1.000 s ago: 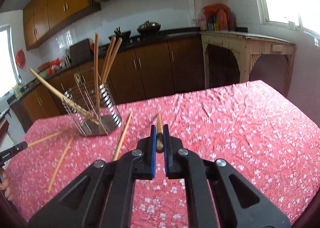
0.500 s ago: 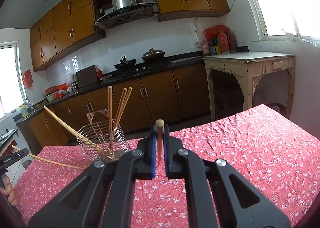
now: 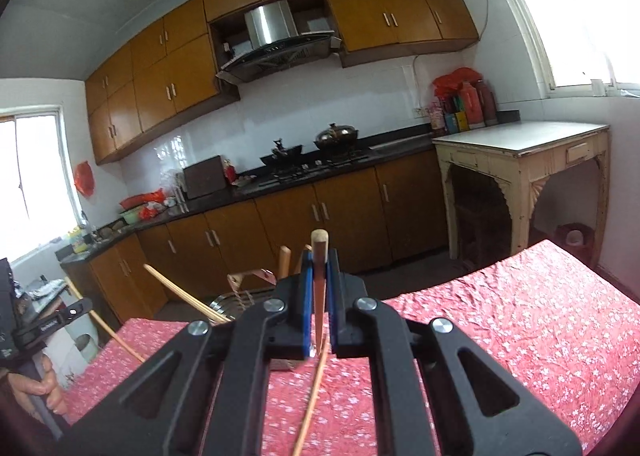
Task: Organize utensils
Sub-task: 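Lift both held chopsticks and lower them into the wire holder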
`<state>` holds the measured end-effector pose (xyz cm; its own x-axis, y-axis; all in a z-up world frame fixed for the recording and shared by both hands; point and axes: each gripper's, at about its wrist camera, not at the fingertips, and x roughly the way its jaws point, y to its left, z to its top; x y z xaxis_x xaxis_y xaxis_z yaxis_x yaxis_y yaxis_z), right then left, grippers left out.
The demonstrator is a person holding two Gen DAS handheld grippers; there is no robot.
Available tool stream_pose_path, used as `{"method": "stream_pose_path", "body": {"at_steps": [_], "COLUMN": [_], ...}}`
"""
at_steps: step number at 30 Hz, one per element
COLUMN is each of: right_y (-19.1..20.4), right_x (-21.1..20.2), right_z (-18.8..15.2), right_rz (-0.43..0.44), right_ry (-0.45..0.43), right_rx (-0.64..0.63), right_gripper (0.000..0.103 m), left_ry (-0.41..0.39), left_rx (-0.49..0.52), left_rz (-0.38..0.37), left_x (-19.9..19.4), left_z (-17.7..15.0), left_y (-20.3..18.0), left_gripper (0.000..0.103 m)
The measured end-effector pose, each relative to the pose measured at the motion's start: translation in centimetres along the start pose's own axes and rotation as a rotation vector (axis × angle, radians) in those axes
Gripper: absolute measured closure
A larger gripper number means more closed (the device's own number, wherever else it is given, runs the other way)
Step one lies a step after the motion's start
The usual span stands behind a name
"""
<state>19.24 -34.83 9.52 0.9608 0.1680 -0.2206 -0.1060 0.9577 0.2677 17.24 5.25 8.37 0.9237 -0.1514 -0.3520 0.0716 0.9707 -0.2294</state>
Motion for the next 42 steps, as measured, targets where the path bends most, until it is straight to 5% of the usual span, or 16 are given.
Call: {"method": "stream_pose_path", "body": {"at_steps": [7,16,42], "right_y": [2.7,5.9,5.6], "right_x": [-1.1,3.1,13.0], "right_z": [3.6,5.5,2.1], "right_rz": [0.095,0.116,0.118], "right_ry": [-0.049,-0.047,0.177], "right_rx": [0.01,-0.022,0.011], "right_gripper": [0.096,0.096,0.096], "left_ry": [-0.114,-0.232,-0.067], "left_rx": [0.038,0.007,-0.018], "left_rz": [-0.031,0.001,0.028], "left_x": [-1.8,0.1,8.5], "left_z": [3.9,7.3,4.2], "left_y": [-3.4,-6.6,-5.8], "left_gripper": [0.097,0.097,0.097]}}
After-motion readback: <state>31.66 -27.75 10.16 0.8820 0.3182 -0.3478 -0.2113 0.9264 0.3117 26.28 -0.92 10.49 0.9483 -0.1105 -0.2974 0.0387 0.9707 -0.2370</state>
